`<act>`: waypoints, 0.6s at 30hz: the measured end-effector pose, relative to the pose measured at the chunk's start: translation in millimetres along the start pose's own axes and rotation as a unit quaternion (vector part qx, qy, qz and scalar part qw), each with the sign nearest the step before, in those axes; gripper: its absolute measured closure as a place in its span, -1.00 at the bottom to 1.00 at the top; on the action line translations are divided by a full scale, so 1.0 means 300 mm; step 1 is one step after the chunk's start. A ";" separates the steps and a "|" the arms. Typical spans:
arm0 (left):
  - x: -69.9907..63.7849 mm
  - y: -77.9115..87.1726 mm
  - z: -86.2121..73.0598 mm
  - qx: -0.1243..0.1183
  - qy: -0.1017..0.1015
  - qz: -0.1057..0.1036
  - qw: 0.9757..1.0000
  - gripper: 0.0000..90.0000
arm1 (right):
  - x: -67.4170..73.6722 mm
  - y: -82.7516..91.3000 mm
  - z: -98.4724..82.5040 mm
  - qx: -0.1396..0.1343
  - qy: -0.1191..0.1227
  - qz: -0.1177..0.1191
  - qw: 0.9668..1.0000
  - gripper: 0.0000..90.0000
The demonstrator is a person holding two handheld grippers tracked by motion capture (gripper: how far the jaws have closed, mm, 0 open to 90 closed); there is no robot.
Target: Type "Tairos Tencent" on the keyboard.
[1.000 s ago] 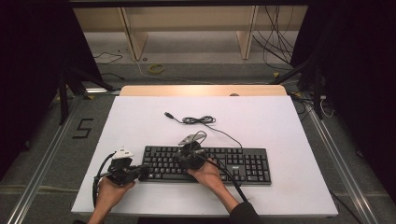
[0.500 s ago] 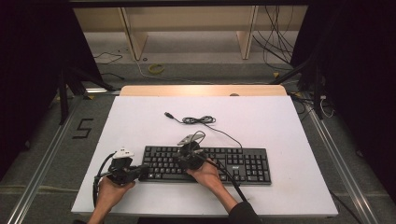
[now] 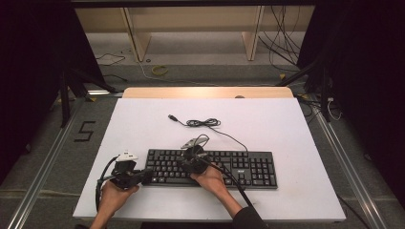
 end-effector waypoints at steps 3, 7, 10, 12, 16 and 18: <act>-0.004 0.005 0.004 -0.004 -0.003 -0.002 1.000 0.99 | 0.000 0.009 0.002 -0.005 -0.006 0.006 1.000 1.00; -0.010 0.015 0.015 -0.020 -0.003 -0.004 1.000 0.98 | 0.002 0.032 0.017 -0.020 -0.009 0.011 1.000 1.00; -0.017 0.026 0.028 -0.036 -0.006 -0.007 0.999 0.95 | 0.003 0.046 0.022 -0.024 -0.010 0.011 1.000 1.00; -0.019 0.028 0.030 -0.040 -0.003 -0.010 0.999 0.93 | 0.000 0.054 0.024 -0.027 -0.009 0.011 1.000 1.00; -0.021 0.033 0.036 -0.050 -0.004 -0.013 0.999 0.87 | -0.001 0.065 0.028 -0.033 -0.010 0.013 0.999 0.96; -0.022 0.037 0.040 -0.054 -0.005 -0.017 0.998 0.82 | 0.000 0.076 0.033 -0.038 -0.009 0.017 0.999 0.91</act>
Point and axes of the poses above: each handheld gripper's, and its own axes: y roughly backward along the jaws, z roughly out of its top, x roughly to its left, the point moved 7 cm from there along -y, roughly forward along the jaws, and after that the axes turned 3 degrees about -y, right-handed, at the moved point
